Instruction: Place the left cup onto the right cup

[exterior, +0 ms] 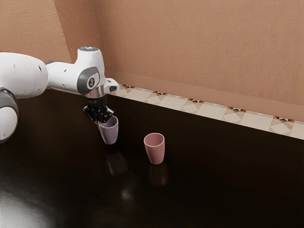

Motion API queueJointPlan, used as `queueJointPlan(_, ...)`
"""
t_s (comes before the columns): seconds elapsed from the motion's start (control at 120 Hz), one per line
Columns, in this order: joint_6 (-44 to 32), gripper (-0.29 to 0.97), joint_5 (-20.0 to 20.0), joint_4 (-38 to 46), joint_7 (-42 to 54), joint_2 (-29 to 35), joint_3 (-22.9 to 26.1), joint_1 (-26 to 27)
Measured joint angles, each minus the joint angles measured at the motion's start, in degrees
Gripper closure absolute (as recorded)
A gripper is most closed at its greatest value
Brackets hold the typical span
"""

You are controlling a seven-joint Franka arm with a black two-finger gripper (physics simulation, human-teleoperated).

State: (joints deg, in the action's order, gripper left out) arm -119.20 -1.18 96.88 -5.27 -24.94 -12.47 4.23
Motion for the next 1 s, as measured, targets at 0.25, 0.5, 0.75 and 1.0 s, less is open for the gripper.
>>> queueJointPlan(0.25,0.1,0.78,0.1,-0.2,-0.4,2.2,0.0,0.9)
queueJointPlan(0.5,0.7,0.79,0.1,-4.4,-0.7,2.7,0.6,3.4)
queueJointPlan(0.75,2.9,0.79,0.1,-9.3,-1.1,2.6,1.9,4.4)
queueJointPlan(1.0,3.8,0.79,0.4,-10.1,-2.1,2.6,3.9,4.6)
